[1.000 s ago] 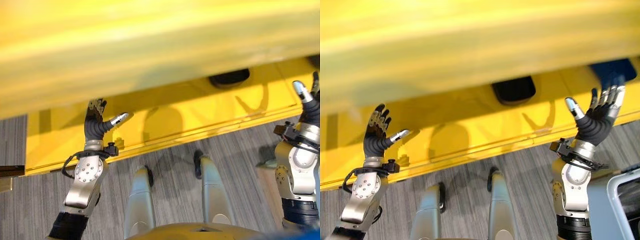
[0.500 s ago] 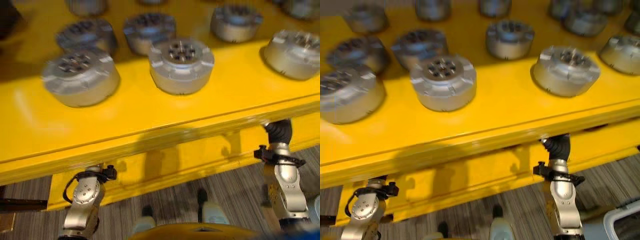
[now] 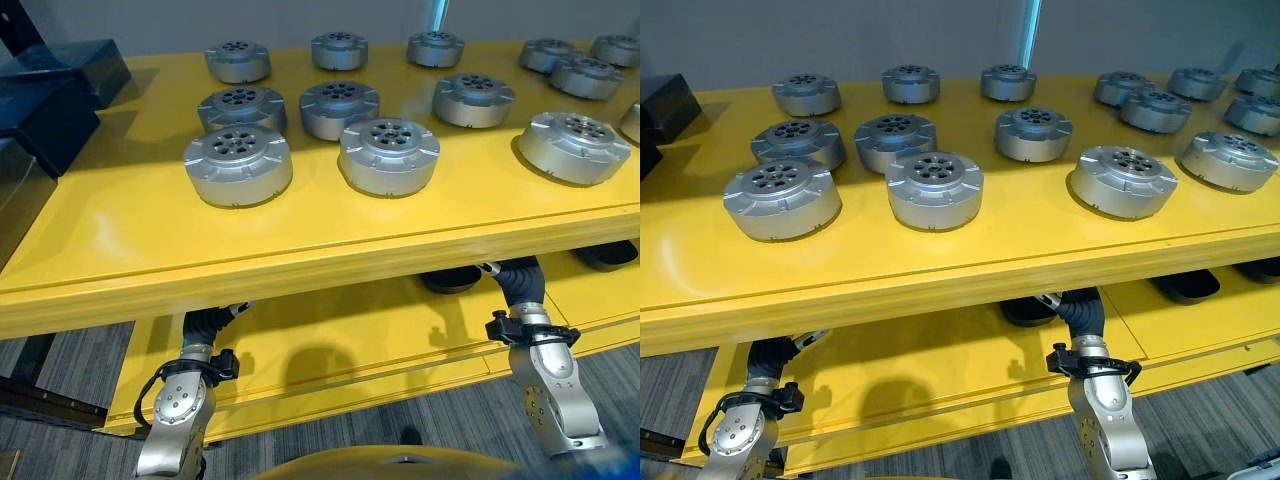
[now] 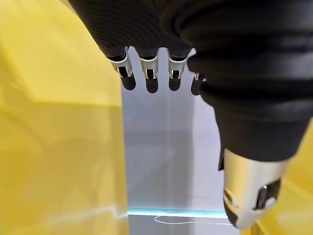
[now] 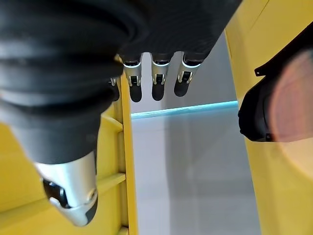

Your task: Move parts from the plastic box to the shelf.

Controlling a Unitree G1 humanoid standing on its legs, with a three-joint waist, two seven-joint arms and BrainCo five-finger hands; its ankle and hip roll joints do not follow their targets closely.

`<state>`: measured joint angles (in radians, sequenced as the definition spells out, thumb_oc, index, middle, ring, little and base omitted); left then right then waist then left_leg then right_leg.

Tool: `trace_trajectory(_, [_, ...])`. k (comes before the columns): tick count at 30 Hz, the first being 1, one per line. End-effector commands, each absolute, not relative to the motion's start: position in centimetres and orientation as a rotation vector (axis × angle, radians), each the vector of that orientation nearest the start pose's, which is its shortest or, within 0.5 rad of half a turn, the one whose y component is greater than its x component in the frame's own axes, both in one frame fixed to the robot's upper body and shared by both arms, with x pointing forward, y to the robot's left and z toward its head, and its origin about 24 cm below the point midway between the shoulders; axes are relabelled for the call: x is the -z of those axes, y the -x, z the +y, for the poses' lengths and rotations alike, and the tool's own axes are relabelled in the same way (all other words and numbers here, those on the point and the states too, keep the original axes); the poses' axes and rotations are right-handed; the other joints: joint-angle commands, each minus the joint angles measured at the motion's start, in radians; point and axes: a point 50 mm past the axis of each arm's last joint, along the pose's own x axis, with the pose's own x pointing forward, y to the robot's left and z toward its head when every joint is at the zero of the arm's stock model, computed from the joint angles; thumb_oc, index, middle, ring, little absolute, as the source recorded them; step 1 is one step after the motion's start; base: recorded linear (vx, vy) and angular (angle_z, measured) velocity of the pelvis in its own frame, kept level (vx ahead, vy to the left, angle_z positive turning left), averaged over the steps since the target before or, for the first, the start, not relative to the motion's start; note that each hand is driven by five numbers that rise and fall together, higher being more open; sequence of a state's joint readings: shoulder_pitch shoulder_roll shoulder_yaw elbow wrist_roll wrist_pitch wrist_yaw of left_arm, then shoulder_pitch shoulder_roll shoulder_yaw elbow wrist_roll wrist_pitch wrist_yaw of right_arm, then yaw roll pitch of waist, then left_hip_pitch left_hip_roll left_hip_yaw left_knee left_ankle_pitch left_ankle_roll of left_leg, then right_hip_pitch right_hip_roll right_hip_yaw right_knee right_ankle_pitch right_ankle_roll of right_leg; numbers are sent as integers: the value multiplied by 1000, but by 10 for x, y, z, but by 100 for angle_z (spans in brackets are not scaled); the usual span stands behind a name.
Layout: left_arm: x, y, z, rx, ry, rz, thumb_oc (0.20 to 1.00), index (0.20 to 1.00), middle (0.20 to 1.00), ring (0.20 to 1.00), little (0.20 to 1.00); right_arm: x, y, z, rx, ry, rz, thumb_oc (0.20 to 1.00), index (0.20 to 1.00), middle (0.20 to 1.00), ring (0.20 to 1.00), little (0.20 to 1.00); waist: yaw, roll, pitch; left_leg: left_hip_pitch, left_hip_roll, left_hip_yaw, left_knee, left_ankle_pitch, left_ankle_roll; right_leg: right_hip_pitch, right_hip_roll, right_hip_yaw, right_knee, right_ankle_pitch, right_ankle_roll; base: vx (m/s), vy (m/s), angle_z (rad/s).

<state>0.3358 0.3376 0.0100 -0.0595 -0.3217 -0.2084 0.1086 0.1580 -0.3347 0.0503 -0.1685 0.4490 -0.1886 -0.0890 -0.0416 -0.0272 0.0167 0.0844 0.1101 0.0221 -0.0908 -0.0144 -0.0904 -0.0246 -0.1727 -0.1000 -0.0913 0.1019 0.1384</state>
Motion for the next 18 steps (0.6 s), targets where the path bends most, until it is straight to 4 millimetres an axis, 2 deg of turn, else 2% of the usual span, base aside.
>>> trace_trajectory(1, [-57, -194, 251, -158, -146, -112, 1000, 1000, 1000, 1000, 1000, -100, -230, -205, 17, -142, -321, 1000, 1000, 1000, 1000, 1000, 9, -66, 81, -162, -36, -47, 160, -14, 27, -13, -130, 4, 22, 108, 81, -151, 271, 24])
trace_trajectory(2, [-62, -197, 249, -133, -163, -134, 1000, 1000, 1000, 1000, 1000, -102, -230, -206, 24, -136, -328, 1000, 1000, 1000, 1000, 1000, 2, -70, 97, -201, -78, -51, 194, -34, 48, -43, -164, 15, 31, 154, 94, -146, 293, 34])
trace_trajectory(3, [-65, -199, 249, -124, -173, -146, 1000, 1000, 1000, 1000, 1000, -103, -229, -206, 24, -135, -332, 1000, 1000, 1000, 1000, 1000, 0, -75, 99, -227, -97, -46, 210, -38, 56, -62, -182, 20, 33, 172, 97, -218, 482, 36])
trace_trajectory(4, [-72, -207, 245, -81, -202, -176, 1000, 1000, 1000, 1000, 1000, -100, -227, -205, 25, -140, -326, 1000, 1000, 1000, 1000, 1000, -16, -84, 111, -268, -131, -33, 220, -47, 76, -114, -220, 32, 18, 249, 107, -192, 378, 29])
trace_trajectory(5, [-72, -209, 245, -84, -203, -178, 1000, 1000, 1000, 1000, 1000, -99, -227, -203, 21, -147, -319, 1000, 1000, 1000, 1000, 1000, -16, -87, 107, -278, -134, -22, 218, -48, 84, -138, -224, 34, 12, 264, 107, -255, 427, -12])
trace_trajectory(6, [-73, -208, 250, -123, -211, -181, 1000, 1000, 1000, 1000, 1000, -94, -229, -193, -16, -176, -298, 1000, 1000, 1000, 1000, 1000, -4, -79, 122, -268, -107, 28, 203, -41, 92, -181, -216, -39, 25, 275, 106, -164, 231, -45])
trace_trajectory(7, [-74, -208, 252, -139, -200, -181, 1000, 1000, 1000, 1000, 1000, -94, -230, -189, -34, -185, -296, 1000, 1000, 1000, 1000, 1000, 7, -67, 133, -262, -93, 42, 197, -32, 95, -178, -221, -92, 61, 241, 99, -161, 213, -71])
trace_trajectory(8, [-74, -207, 254, -154, -191, -182, 1000, 1000, 1000, 1000, 1000, -95, -230, -186, -52, -193, -296, 1000, 1000, 1000, 1000, 1000, 12, -55, 140, -255, -78, 57, 188, -23, 97, -160, -218, -115, 95, 205, 89, -103, 126, -137])
trace_trajectory(11, [-75, -206, 255, -177, -191, -190, 1000, 1000, 1000, 1000, 1000, -96, -230, -182, -94, -196, -293, 1000, 1000, 1000, 1000, 1000, 27, -40, 143, -244, -56, 101, 153, 3, 115, -106, -211, -131, 245, 117, 59, -126, 100, -141])
trace_trajectory(14, [-71, -202, 257, -196, -176, -170, 1000, 1000, 1000, 1000, 1000, -98, -231, -180, -117, -189, -295, 1000, 1000, 1000, 1000, 1000, 52, -43, 134, -240, -44, 142, 137, 15, 115, -65, -189, -141, 290, 58, 55, -82, 9, -89])
trace_trajectory(15, [-70, -201, 258, -198, -172, -161, 1000, 1000, 1000, 1000, 1000, -98, -232, -180, -118, -191, -294, 1000, 1000, 1000, 1000, 1000, 61, -50, 132, -238, -43, 154, 137, 13, 109, -51, -182, -144, 263, 55, 59, -45, -94, -90])
trace_trajectory(18, [-64, -195, 262, -219, -153, -132, 1000, 1000, 1000, 1000, 1000, -101, -234, -178, -130, -194, -309, 1000, 1000, 1000, 1000, 1000, 92, -77, 130, -239, -23, 206, 171, 7, 88, -3, -196, -233, 153, 71, 82, -3, -182, -119])
